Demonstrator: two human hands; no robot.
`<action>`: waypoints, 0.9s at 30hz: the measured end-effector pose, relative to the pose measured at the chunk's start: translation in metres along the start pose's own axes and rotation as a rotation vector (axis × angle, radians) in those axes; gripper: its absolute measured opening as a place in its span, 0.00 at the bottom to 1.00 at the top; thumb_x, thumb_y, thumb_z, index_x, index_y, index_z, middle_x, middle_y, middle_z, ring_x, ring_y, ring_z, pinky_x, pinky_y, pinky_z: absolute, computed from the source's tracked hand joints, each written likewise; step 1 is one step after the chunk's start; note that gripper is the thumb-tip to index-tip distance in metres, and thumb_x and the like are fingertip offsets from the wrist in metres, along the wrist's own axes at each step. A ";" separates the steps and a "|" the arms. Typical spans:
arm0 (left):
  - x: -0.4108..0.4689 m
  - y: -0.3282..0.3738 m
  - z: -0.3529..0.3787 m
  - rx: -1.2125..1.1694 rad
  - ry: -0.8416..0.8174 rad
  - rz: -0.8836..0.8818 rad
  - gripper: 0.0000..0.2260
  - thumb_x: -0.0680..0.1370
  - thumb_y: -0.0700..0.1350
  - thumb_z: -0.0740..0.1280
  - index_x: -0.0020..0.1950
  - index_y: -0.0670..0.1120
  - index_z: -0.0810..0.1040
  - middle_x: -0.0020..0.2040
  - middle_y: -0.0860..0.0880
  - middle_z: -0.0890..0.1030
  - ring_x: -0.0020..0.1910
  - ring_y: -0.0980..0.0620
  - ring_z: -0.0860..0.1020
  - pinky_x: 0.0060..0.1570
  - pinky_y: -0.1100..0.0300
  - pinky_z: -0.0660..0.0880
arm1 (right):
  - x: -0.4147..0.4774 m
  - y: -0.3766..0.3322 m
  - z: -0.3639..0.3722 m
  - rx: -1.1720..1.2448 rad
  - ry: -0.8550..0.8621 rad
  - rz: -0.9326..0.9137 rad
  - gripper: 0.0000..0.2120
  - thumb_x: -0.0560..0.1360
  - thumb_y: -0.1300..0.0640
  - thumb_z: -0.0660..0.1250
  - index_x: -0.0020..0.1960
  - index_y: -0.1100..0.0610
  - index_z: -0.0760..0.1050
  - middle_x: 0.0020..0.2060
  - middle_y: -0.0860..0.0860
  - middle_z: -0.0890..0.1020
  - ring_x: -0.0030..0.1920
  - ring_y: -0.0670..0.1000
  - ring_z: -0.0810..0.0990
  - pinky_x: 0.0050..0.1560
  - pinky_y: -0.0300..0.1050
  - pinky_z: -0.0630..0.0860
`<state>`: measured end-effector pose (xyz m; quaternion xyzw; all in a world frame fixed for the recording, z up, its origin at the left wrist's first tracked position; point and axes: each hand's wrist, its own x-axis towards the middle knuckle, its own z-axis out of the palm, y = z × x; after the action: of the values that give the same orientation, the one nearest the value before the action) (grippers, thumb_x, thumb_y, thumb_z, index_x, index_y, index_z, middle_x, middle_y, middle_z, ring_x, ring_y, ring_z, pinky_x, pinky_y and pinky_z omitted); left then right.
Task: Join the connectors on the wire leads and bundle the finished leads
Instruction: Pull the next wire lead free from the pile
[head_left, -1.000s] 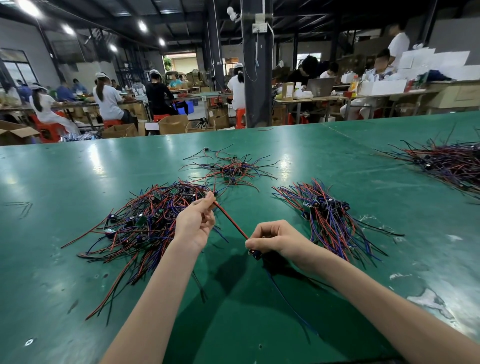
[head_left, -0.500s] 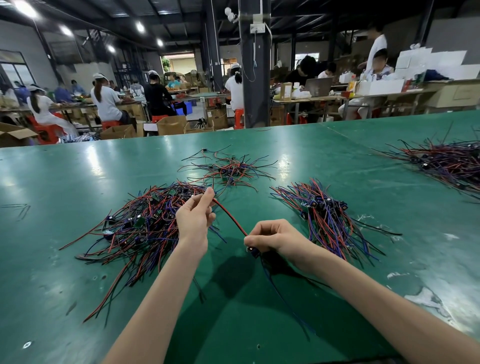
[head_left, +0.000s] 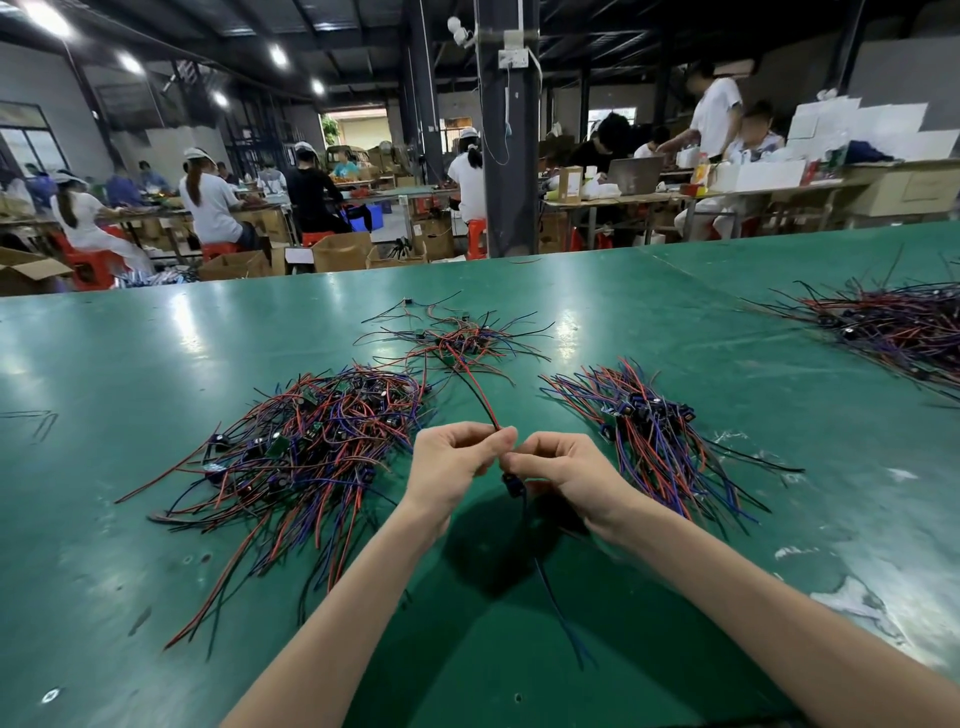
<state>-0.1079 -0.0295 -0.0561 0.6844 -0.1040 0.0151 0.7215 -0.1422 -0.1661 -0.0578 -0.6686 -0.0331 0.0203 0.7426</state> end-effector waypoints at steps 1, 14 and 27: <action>-0.001 0.000 0.000 0.000 0.008 0.010 0.05 0.71 0.37 0.74 0.36 0.39 0.81 0.23 0.53 0.74 0.24 0.60 0.66 0.27 0.69 0.65 | 0.000 0.000 0.000 -0.005 -0.006 -0.009 0.10 0.72 0.66 0.70 0.33 0.59 0.77 0.31 0.56 0.78 0.29 0.49 0.74 0.32 0.39 0.68; 0.015 0.008 -0.018 -0.075 0.243 0.051 0.07 0.71 0.42 0.74 0.34 0.42 0.81 0.23 0.54 0.72 0.24 0.58 0.65 0.28 0.67 0.66 | -0.004 -0.001 0.002 -0.119 -0.078 -0.044 0.07 0.72 0.65 0.71 0.37 0.62 0.76 0.29 0.53 0.77 0.30 0.49 0.68 0.32 0.39 0.65; 0.022 0.021 -0.041 -0.229 0.399 0.015 0.06 0.72 0.41 0.74 0.37 0.43 0.79 0.22 0.56 0.73 0.23 0.58 0.66 0.26 0.69 0.68 | -0.007 -0.004 0.004 -0.173 -0.173 -0.061 0.09 0.73 0.66 0.70 0.35 0.60 0.76 0.26 0.47 0.79 0.25 0.40 0.73 0.29 0.29 0.67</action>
<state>-0.0847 0.0095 -0.0337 0.5808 0.0347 0.1436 0.8005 -0.1500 -0.1627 -0.0534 -0.7244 -0.1190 0.0521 0.6770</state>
